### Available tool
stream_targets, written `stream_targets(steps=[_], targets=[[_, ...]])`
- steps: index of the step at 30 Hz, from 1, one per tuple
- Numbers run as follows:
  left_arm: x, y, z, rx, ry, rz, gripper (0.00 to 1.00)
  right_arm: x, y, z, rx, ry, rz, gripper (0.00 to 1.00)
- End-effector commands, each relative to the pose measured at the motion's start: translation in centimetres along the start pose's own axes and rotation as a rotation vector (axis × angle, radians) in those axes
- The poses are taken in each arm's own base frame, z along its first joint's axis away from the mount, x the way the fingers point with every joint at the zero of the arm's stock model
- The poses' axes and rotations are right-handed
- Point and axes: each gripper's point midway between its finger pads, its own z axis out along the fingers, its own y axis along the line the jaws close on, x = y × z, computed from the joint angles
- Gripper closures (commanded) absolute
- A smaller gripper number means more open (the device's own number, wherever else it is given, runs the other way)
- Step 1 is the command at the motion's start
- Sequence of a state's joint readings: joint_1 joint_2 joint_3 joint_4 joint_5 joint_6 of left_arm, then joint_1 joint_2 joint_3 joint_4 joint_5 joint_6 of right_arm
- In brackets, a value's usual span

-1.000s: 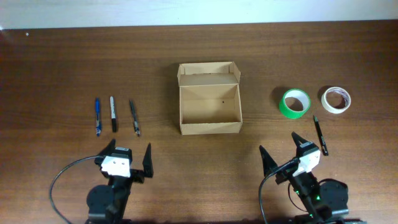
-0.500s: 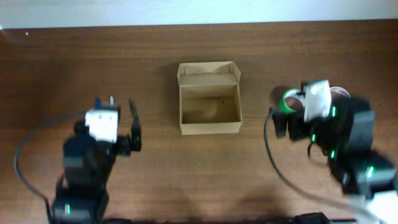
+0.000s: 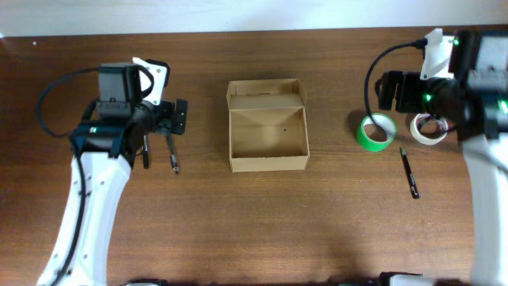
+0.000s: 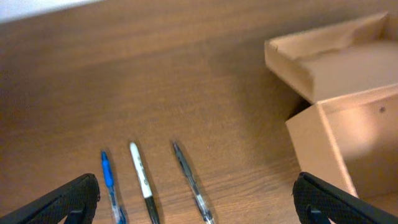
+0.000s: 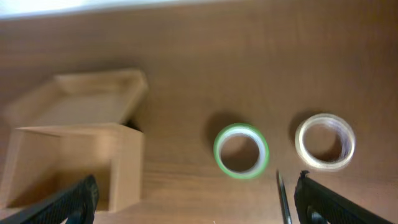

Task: Pack container
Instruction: 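Reach the right gripper to the green tape roll and grasp its rim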

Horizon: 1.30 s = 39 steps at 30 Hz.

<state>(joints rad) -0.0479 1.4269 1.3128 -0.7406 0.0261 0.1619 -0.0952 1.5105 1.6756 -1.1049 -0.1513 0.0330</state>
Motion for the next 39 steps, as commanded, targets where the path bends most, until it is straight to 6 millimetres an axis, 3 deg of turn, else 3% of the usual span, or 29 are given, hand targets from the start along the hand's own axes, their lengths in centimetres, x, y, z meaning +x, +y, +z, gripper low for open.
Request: stream_targets(steps=[1,5,12,17,24,31,37,39], targets=[[-0.1,0.1,0.8,0.01,0.016,0.012,0.0,1.1,-2.1,3.2,-0.006,0.096,0.088,0.01],[0.3,0.0,1.6,0.014,0.037,0.011,0.0,2.7,-5.7,6.5,0.066,0.2,0.221,0.0],[0.3,0.0,1.6,0.015,0.039,0.011,0.0,6.0,-10.0,11.3,0.129,0.352,0.395,0.14],[0.3,0.0,1.6,0.015,0.039,0.011,0.0,8.4,-10.1,14.7,0.137,0.46,0.404,0.16],[0.3,0.0,1.6,0.015,0.039,0.011,0.0,10.9,-10.6,17.6,0.166,0.558,0.432,0.17],[0.3,0.0,1.6,0.015,0.039,0.011,0.0,14.9,-10.7,20.7,0.166,0.637,0.44,0.19],[0.3,0.0,1.6,0.015,0.039,0.011,0.0,17.3,-10.5,22.3,0.161,0.644,0.44,0.33],[0.3,0.0,1.6,0.015,0.039,0.011,0.01,17.9,-10.4,22.7,0.158,0.641,0.454,0.51]])
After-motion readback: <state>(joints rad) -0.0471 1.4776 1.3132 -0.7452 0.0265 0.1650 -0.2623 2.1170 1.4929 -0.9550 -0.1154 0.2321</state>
